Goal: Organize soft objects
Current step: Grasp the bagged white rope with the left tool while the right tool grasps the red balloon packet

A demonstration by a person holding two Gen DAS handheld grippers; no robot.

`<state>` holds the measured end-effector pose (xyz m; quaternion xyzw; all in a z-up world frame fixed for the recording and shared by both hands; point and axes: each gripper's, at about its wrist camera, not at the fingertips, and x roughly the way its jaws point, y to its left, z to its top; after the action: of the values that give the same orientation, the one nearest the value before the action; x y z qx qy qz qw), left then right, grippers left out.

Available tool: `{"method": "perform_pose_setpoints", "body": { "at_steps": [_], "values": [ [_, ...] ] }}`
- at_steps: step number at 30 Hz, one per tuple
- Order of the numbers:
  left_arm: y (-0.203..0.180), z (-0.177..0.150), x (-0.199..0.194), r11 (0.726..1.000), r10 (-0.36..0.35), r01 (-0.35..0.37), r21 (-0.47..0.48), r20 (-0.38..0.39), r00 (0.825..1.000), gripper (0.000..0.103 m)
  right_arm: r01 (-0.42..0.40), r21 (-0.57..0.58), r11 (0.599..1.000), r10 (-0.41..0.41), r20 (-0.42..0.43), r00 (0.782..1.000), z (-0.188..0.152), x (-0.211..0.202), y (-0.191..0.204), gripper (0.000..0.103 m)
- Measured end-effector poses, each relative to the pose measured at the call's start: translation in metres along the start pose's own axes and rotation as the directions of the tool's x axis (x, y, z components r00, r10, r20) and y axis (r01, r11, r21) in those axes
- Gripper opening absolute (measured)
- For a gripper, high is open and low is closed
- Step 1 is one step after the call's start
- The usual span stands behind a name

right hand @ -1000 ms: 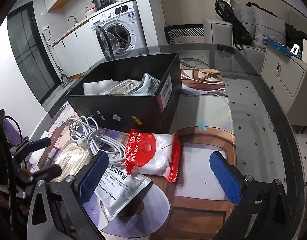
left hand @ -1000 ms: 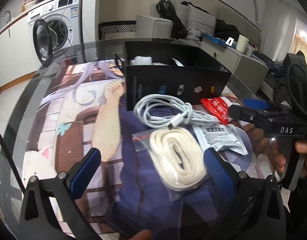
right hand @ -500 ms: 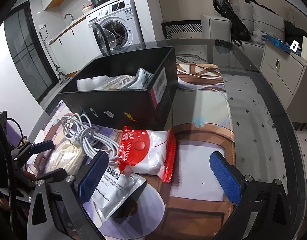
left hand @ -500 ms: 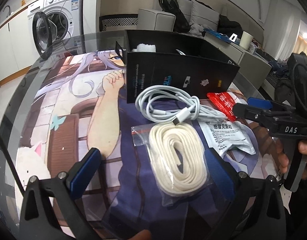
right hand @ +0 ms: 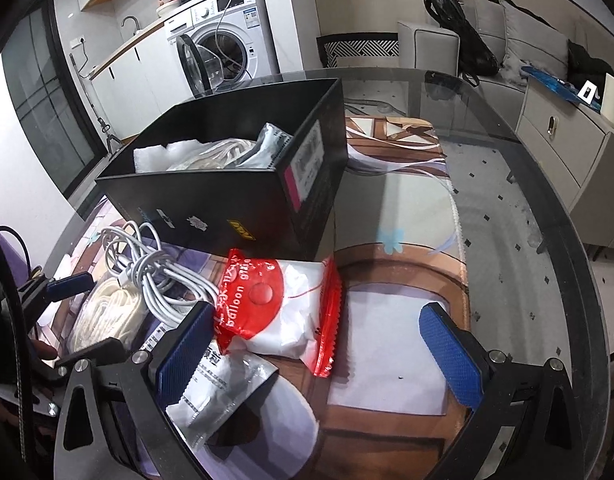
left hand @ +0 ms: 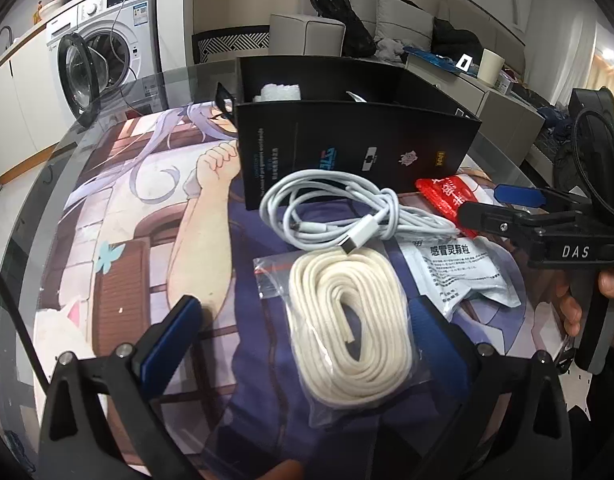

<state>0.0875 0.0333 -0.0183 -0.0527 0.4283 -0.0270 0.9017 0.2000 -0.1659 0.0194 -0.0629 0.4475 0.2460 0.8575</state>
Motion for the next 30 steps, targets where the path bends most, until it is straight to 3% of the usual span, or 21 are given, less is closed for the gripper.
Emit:
{"method": "perform_pose_setpoints", "body": {
  "at_steps": [19,25,30],
  "values": [
    [-0.005,-0.005,0.002,0.999,0.029,-0.029,0.045,-0.008,1.0,0.103,0.005,-0.012,1.0,-0.005,0.005,1.0,-0.002,-0.001,0.004,0.101],
    [-0.008,-0.005,0.002,0.998,0.03,-0.029,0.049,-0.011,0.999,0.103,0.0,-0.053,0.999,0.0,0.011,1.0,-0.003,-0.001,0.01,0.089],
    [-0.004,-0.005,0.001,0.999,0.015,-0.015,0.035,-0.004,1.0,0.102,-0.027,-0.076,0.997,0.028,0.014,1.0,-0.004,-0.005,0.016,0.07]
  ]
}}
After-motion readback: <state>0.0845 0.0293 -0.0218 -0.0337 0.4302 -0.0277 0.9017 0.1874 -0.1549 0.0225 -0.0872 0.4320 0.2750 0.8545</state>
